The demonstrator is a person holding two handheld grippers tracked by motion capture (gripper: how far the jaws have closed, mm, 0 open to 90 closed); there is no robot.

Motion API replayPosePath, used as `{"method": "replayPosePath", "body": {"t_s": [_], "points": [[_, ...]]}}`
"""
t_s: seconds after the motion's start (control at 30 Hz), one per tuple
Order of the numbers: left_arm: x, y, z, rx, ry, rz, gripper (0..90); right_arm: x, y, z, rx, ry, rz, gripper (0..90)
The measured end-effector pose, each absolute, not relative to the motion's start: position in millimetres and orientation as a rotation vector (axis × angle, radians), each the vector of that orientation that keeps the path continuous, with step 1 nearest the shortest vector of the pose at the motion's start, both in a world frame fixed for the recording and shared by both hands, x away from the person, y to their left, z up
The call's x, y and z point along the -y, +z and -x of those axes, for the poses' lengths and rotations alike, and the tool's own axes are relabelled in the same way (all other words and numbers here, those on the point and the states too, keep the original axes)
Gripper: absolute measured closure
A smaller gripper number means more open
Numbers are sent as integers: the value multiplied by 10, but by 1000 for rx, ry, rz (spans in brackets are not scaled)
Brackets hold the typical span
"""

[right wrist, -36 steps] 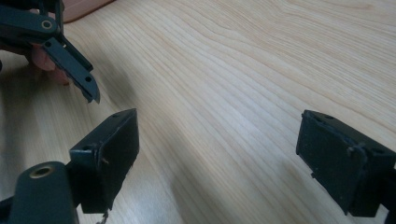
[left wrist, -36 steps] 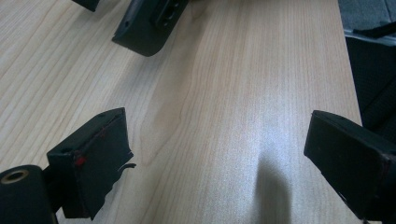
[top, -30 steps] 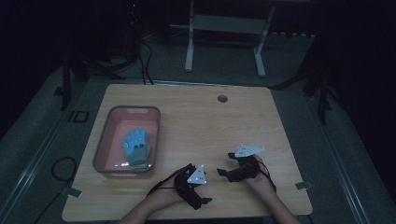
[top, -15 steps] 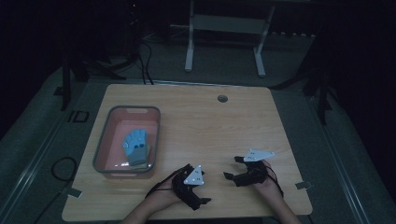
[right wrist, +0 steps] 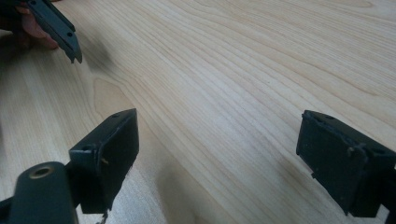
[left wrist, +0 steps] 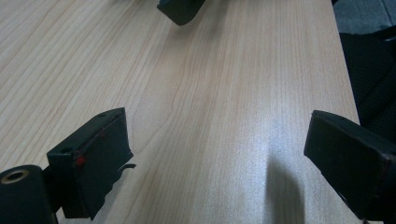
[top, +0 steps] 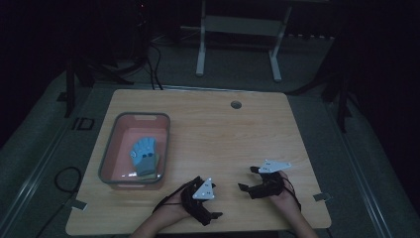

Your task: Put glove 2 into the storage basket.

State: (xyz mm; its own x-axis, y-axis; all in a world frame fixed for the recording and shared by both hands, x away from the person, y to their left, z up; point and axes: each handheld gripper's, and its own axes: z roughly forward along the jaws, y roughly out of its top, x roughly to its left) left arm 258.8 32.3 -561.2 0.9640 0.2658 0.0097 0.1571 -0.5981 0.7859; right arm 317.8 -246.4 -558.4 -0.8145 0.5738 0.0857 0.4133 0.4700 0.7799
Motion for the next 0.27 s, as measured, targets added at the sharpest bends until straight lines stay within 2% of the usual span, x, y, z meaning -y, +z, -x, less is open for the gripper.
{"method": "replayPosePath", "body": {"t_s": [0.27], "points": [[-341, -5608, -2600, -296, 159, -2206, 72, 2493, -5580, -3185, -2510, 1290, -882, 130]]}}
